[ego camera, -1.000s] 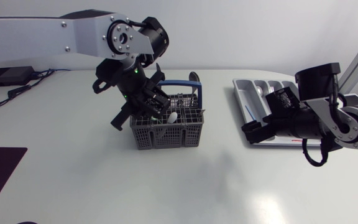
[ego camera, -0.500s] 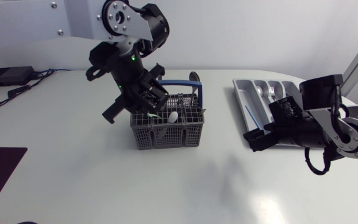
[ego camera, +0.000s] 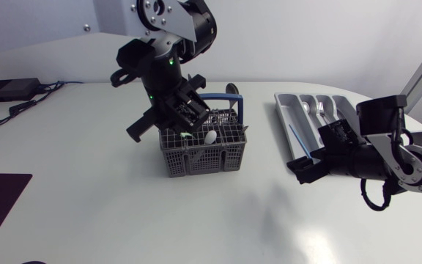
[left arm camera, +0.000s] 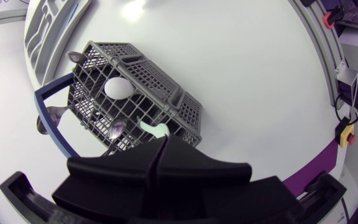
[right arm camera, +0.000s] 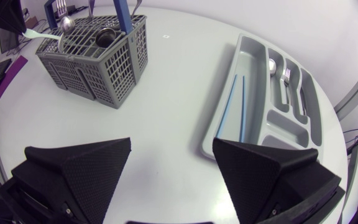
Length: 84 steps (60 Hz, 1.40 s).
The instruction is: Unload the cutlery basket into the drawer organizer.
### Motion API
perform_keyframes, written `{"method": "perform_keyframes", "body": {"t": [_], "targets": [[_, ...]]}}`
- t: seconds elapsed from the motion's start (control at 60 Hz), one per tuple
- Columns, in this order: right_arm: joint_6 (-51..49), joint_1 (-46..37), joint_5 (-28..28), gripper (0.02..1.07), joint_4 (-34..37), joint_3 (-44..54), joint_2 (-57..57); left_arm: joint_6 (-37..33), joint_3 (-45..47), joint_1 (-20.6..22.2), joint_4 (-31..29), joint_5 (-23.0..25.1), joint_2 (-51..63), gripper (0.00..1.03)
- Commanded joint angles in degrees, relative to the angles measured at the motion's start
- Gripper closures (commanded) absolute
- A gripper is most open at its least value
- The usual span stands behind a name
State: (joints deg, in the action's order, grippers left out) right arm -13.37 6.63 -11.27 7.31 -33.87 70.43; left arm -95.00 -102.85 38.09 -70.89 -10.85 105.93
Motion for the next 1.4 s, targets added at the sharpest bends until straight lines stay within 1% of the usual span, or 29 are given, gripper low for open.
{"method": "perform_keyframes", "body": {"t": [0.0, 0.267, 0.283, 0.333, 0.367, 0.383, 0.4, 0.417, 0.433, 0.467, 0.517, 0.6, 0.683, 0.733, 0.75, 0.767, 0.783, 0.8, 0.833, 0.85, 0.9, 0.95, 0.983, 1.033, 1.05, 1.083, 1.183, 1.3, 1.383], "targets": [[-0.96, -0.31, -0.51, 0.12, -0.54, 1.44, -0.82, -1.85, -2.62, 1.03, -0.39, 0.39, 1.21, 0.99], [-1.84, -0.31, -0.95, 0.12, -0.63, 1.79, -1.44, -0.27, -2.97, 1.47, -0.56, 0.31, 1.47, 0.97], [-2.02, -0.22, -0.95, 0.12, -0.63, 1.88, -1.79, 0.08, -3.15, 1.47, -0.65, 0.31, 1.56, 0.93], [-2.19, 0.40, -1.39, 0.11, -0.63, 2.23, -3.02, 1.05, -3.15, 1.38, -0.65, 0.39, 1.47, 0.73], [-2.37, 1.28, -1.74, 0.10, -0.63, 2.58, -4.25, 1.57, -3.15, 1.38, -0.65, 0.31, 1.38, 0.63], [-2.37, 2.07, -1.65, 0.10, -0.81, 2.67, -4.78, 2.01, -3.24, 1.38, -0.56, 0.39, 1.30, 0.54], [-2.28, 2.68, -1.56, 0.10, -0.81, 2.75, -5.04, 2.36, -3.32, 1.38, -0.56, 0.39, 1.21, 0.49], [-2.28, 3.21, -1.56, 0.10, -0.81, 2.75, -5.39, 3.24, -3.85, 1.38, -0.56, 0.39, 1.21, 0.39], [-2.37, 4.09, -1.65, 0.10, -0.81, 2.84, -5.83, 3.59, -4.03, 1.29, -0.56, 0.39, 1.21, 0.36], [-2.28, 5.93, -1.30, 0.10, -0.81, 2.75, -6.71, 4.91, -5.52, 1.20, -0.47, 0.48, 1.03, 0.18], [-2.19, 8.13, -0.77, 0.10, -0.54, 2.23, -7.06, 6.23, -6.93, 0.85, -0.47, 1.18, 0.68, 0.06], [-1.84, 12.44, -0.33, 0.10, 0.07, 1.00, -8.21, 9.13, -8.95, -0.29, 0.49, 3.91, -0.46, 0.05], [-0.43, 16.92, 0.63, 0.10, 1.30, -2.61, -6.71, 15.72, -11.32, -2.75, 1.72, 9.18, -2.57, 0.05], [0.01, 19.38, 0.81, 0.10, 2.01, -5.16, -5.66, 20.03, -11.06, -4.95, 3.92, 12.52, -4.24, 0.05], [0.09, 20.26, 0.90, 0.10, 2.27, -5.77, -5.39, 20.21, -11.06, -5.04, 3.92, 12.61, -4.33, 0.05], [0.18, 21.32, 1.16, 0.10, 2.36, -6.74, -4.69, 22.05, -10.18, -6.36, 4.01, 15.07, -5.82, 0.05], [0.45, 22.28, 1.34, 0.10, 2.53, -7.79, -4.08, 22.49, -9.74, -6.62, 4.18, 15.69, -6.17, 0.05], [0.62, 22.99, 1.42, 0.10, 2.80, -8.85, -3.37, 24.51, -7.37, -8.12, 6.47, 17.80, -8.37, 0.05], [0.71, 24.30, 1.16, 0.10, 3.32, -10.78, -1.97, 25.92, -5.35, -8.91, 8.49, 18.67, -9.95, 0.05], [0.71, 25.01, 0.90, 0.10, 3.59, -11.84, -1.18, 27.85, -1.21, -10.05, 12.18, 19.55, -12.59, 0.05], [0.53, 26.59, -0.51, 0.10, 3.68, -14.82, 1.46, 29.96, 5.99, -11.19, 17.28, 20.78, -17.34, 0.05], [0.27, 27.38, -2.62, 0.10, 3.68, -17.90, 4.36, 33.21, 12.94, -12.33, 23.26, 20.96, -21.55, 0.05], [-0.52, 28.35, -3.50, 0.10, 3.85, -20.36, 6.73, 34.88, 20.85, -12.95, 28.79, 21.05, -26.65, 0.05], [-1.31, 29.58, -3.76, 0.10, 4.03, -23.09, 9.37, 36.91, 25.77, -13.39, 33.36, 21.05, -29.64, 0.05], [-1.58, 29.93, -3.85, 0.10, 4.29, -24.32, 10.43, 39.19, 30.60, -14.53, 38.99, 21.05, -32.54, 0.05], [-2.10, 30.63, -4.11, 0.10, 4.64, -26.69, 12.89, 40.60, 35.08, -15.59, 41.71, 21.05, -35.27, 0.05], [-2.81, 30.90, -5.43, 0.10, 5.61, -32.67, 19.48, 42.53, 44.84, -16.82, 44.79, 21.49, -40.89, 0.05], [-3.33, 29.58, -5.08, 0.10, 7.72, -37.59, 24.58, 42.53, 52.84, -20.86, 48.92, 25.71, -45.29, 0.05], [-1.66, 28.08, -4.64, 0.11, 11.32, -40.14, 26.25, 41.74, 57.14, -24.20, 51.03, 29.05, -46.34, 0.05]]}}
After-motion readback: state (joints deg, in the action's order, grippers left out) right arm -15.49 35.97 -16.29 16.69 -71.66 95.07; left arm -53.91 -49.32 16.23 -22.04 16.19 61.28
